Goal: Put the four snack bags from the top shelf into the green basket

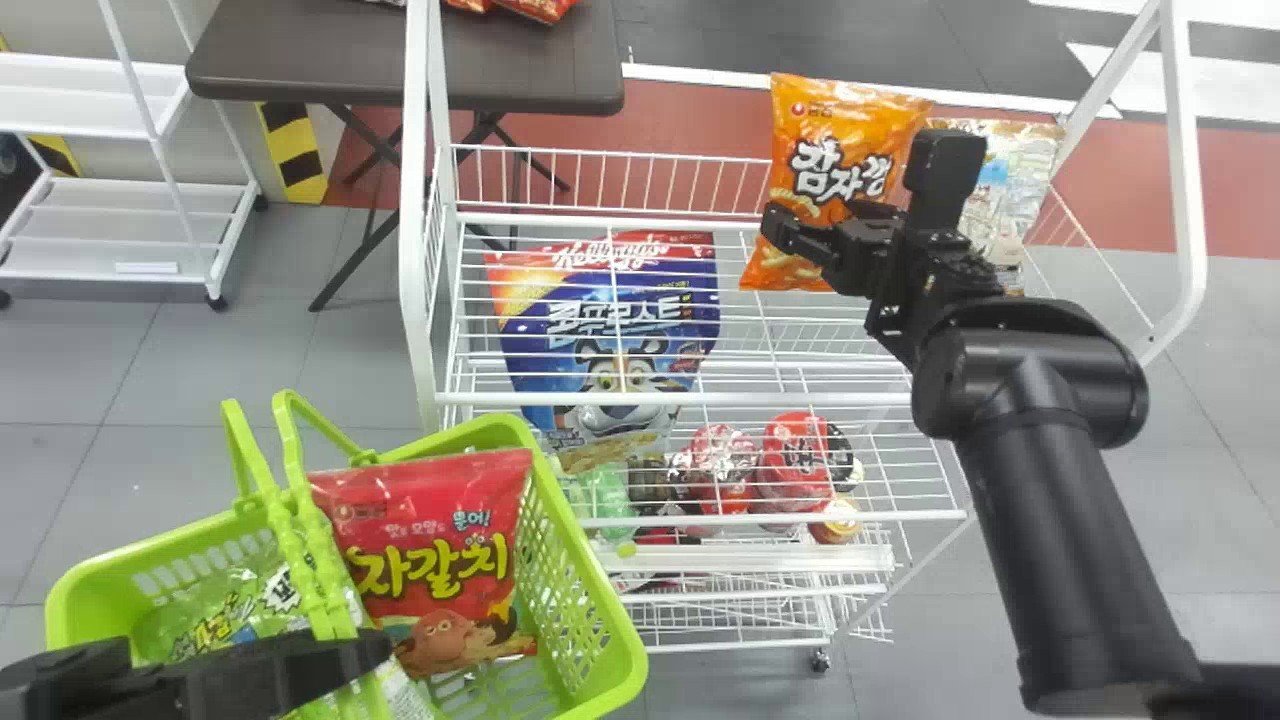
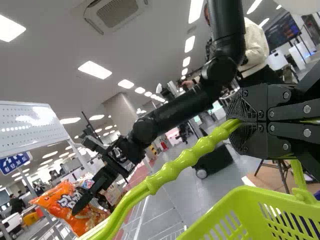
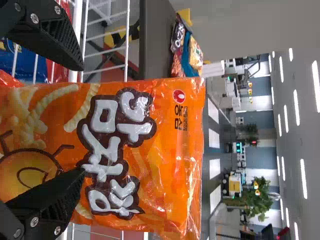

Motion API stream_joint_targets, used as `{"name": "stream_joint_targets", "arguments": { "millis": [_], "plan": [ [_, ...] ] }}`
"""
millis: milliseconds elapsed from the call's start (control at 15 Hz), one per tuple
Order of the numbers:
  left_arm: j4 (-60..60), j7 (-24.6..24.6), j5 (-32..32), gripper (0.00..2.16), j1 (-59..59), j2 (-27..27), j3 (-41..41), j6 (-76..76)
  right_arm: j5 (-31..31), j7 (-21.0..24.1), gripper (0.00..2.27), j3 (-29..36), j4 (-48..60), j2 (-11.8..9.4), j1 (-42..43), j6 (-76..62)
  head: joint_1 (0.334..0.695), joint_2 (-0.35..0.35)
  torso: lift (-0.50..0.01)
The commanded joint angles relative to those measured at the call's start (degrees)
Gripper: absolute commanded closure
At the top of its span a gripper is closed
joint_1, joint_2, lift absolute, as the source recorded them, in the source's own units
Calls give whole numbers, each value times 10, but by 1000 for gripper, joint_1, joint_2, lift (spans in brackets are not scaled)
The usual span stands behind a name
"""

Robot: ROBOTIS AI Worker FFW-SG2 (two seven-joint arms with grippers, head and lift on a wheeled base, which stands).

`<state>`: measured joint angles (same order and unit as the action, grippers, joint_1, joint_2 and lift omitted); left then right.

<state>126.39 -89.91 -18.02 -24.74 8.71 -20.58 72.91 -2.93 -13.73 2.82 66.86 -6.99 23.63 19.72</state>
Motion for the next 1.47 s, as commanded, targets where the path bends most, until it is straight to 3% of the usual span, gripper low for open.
{"name": "stream_joint_targets", "arguments": {
  "millis": [0,67,133,200,533,733,867,1000,1200,1400],
  "plan": [
    [0,-7,0,2148,-2,0,-2,0,21,0,775,0,-53,2,32,5,695,-151,-3],
    [-1,-7,0,2148,-2,0,-3,0,15,0,1568,2,-53,3,30,10,695,-151,-3],
    [-3,-7,0,2148,-2,0,-3,-2,13,5,2105,1,-51,4,25,12,695,-152,-3],
    [-3,-7,0,2148,-2,0,-3,-2,16,6,2192,2,-43,5,18,13,695,-152,-3],
    [-2,-7,-1,2148,-5,0,-7,-2,-16,6,2250,10,64,5,-46,36,695,-152,-3],
    [-2,-7,-2,2148,-7,0,-11,0,-64,-5,2250,19,216,2,-119,94,695,-146,-3],
    [-2,-7,-2,2148,-7,0,-16,0,-112,-9,2250,19,375,0,-188,177,695,-136,-3],
    [-1,-7,-3,2148,-7,0,-18,0,-162,-21,2250,11,512,-1,-250,266,695,-103,-3],
    [0,-7,-3,2148,-5,1,-18,0,-234,-38,2250,-32,622,-4,-306,393,695,-32,-3],
    [3,-7,-2,2148,1,1,-18,0,-297,-37,2246,-74,671,-5,-314,528,695,125,-3]
  ]
}}
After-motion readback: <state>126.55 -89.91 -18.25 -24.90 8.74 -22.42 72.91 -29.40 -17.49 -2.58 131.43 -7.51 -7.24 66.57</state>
